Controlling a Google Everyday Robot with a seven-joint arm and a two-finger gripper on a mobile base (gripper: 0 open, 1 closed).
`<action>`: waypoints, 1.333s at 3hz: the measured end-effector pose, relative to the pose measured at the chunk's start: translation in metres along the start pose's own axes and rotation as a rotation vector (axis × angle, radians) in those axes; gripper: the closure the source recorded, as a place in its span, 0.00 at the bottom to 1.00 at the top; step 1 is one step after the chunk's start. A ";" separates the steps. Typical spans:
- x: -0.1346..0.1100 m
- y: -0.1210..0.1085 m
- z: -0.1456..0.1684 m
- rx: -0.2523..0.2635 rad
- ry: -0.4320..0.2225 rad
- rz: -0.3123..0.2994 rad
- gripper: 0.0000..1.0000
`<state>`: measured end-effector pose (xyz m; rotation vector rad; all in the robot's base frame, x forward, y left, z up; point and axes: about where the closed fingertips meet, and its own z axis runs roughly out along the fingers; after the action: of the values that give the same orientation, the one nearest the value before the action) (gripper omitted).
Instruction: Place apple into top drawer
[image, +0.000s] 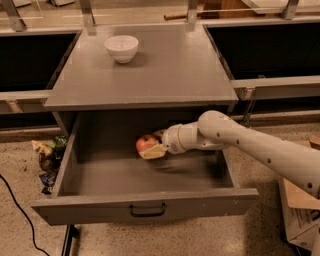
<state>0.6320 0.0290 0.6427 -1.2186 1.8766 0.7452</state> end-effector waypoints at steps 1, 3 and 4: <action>0.002 0.001 0.004 -0.020 0.002 0.007 0.58; 0.003 0.003 0.007 -0.038 0.004 0.011 0.11; 0.003 0.003 0.007 -0.039 0.004 0.011 0.00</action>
Offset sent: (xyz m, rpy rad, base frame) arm -0.0008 0.0024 -0.0074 0.0108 0.0369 0.0271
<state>0.6304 0.0339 0.6362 -1.2360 1.8812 0.7886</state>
